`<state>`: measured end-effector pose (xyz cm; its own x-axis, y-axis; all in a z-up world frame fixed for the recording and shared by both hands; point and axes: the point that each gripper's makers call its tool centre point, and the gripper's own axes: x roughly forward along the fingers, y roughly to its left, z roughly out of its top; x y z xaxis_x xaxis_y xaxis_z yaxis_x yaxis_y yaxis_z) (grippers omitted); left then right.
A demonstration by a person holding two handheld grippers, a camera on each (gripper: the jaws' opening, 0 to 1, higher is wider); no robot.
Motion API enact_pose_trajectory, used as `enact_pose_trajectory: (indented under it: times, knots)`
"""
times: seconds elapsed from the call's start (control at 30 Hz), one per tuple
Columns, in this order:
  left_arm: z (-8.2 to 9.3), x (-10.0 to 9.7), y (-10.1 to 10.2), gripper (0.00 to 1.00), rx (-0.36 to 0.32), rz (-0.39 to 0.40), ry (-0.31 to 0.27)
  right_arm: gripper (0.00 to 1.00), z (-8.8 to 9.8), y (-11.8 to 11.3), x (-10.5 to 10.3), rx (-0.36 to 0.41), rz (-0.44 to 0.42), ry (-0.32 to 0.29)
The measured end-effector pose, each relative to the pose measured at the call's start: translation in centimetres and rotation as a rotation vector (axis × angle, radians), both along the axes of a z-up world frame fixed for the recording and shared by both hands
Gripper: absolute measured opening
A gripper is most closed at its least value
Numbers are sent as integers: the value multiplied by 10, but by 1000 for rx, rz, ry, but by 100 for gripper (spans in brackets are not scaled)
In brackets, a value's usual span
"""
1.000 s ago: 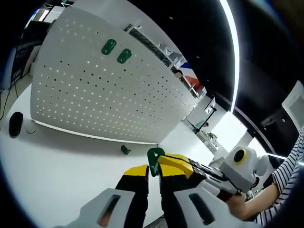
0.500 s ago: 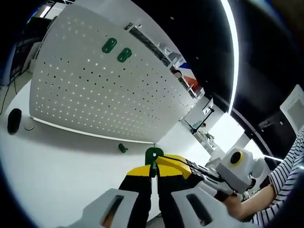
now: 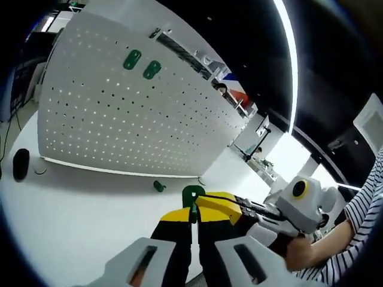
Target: Insert the hook assembly into the mounting plate slot until the hook locks in place.
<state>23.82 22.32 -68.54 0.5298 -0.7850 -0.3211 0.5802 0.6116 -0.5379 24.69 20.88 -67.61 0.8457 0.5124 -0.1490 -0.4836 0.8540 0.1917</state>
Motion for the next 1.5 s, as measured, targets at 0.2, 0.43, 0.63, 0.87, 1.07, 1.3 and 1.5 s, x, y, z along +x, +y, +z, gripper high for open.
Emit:
enact_pose_trajectory:
  times: [0.2,0.43,0.63,0.87,1.07,1.3,1.5]
  knots:
    - [-2,3,0,1,55,11,-47,0,0,0,2,-1,-9,8]
    - [-3,5,2,1,103,16,-107,0,11,-7,2,2,-13,-11]
    - [0,12,5,1,164,33,-178,4,20,-25,6,-20,-76,-24]
    - [7,26,16,1,235,94,-254,17,14,-46,8,-41,-124,0]
    - [16,40,32,1,246,178,-280,25,5,-65,6,-48,-161,75]
    - [24,51,44,1,259,247,-313,35,-6,-85,-1,-88,-193,108]
    - [31,61,52,1,284,296,-354,40,-11,-96,-11,-120,-206,113]
